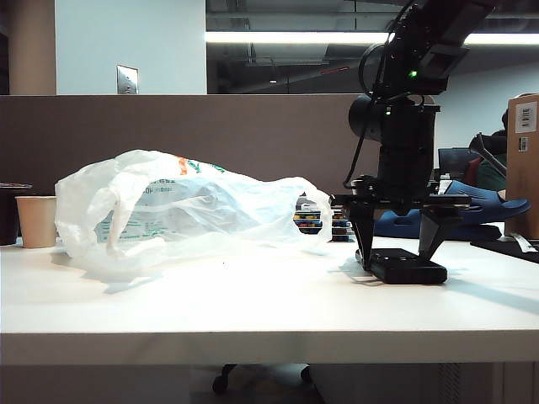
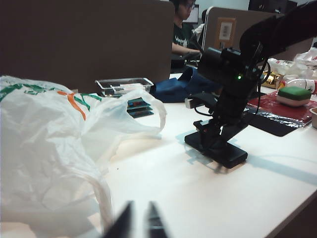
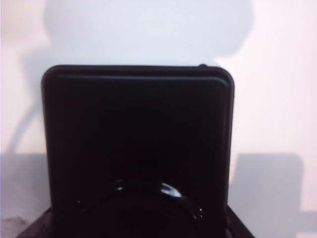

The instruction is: Put the power bank into the bag.

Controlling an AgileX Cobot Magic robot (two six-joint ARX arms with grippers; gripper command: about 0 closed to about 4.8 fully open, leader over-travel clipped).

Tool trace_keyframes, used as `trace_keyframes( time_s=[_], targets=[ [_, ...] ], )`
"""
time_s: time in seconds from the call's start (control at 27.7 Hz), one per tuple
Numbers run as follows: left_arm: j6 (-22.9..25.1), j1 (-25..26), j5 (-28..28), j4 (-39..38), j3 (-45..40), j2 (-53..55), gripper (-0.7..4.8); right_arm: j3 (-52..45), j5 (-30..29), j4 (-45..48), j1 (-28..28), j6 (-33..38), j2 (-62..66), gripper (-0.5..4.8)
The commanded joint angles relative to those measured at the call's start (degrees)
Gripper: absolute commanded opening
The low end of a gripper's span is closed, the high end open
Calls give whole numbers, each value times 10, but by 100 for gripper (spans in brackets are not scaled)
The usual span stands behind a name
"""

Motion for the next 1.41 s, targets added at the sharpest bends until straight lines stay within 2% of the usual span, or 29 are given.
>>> trace_keyframes(
  time_s=[0.04, 0.29, 0.4, 0.43, 0.58, 0.69, 0.72, 0.9, 0.97, 1.08, 1.16, 1.34, 1.41],
  targets=[
    [0, 1, -2, 11, 6, 0, 206, -2, 0, -16, 0, 0, 3, 236],
    [0, 1, -2, 14, 32, 3, 225, -2, -5, -23, 0, 0, 2, 237],
    [1, 1, -2, 10, 57, 27, 294, -2, -5, -27, 0, 0, 1, 237],
    [9, 1, -2, 10, 76, 50, 311, -2, -6, -28, 0, 0, 0, 237],
    [50, 1, 0, 10, 128, 139, 321, 2, -20, -33, 0, 0, -3, 237],
    [66, 0, 5, 10, 173, 240, 383, 2, -35, -33, 0, 0, -9, 237],
    [69, 0, 11, 10, 192, 276, 386, 2, -35, -34, 1, 0, -12, 237],
    [138, 0, 20, 10, 317, 483, 386, 2, -76, -30, 2, 0, -31, 237],
    [143, 0, 21, 9, 357, 544, 386, 4, -94, -29, 2, 0, -33, 237],
    [189, -4, 43, 5, 398, 614, 386, 11, -111, -28, 6, 0, -33, 236],
    [227, -19, 33, -1, 422, 657, 404, 15, -121, -24, 11, 0, -33, 227],
    [284, -47, -8, 2, 454, 718, 415, 19, -136, -3, 26, 0, -33, 228],
    [308, -59, -39, 1, 461, 739, 479, 19, -147, 3, 28, 0, -33, 228]
  ],
)
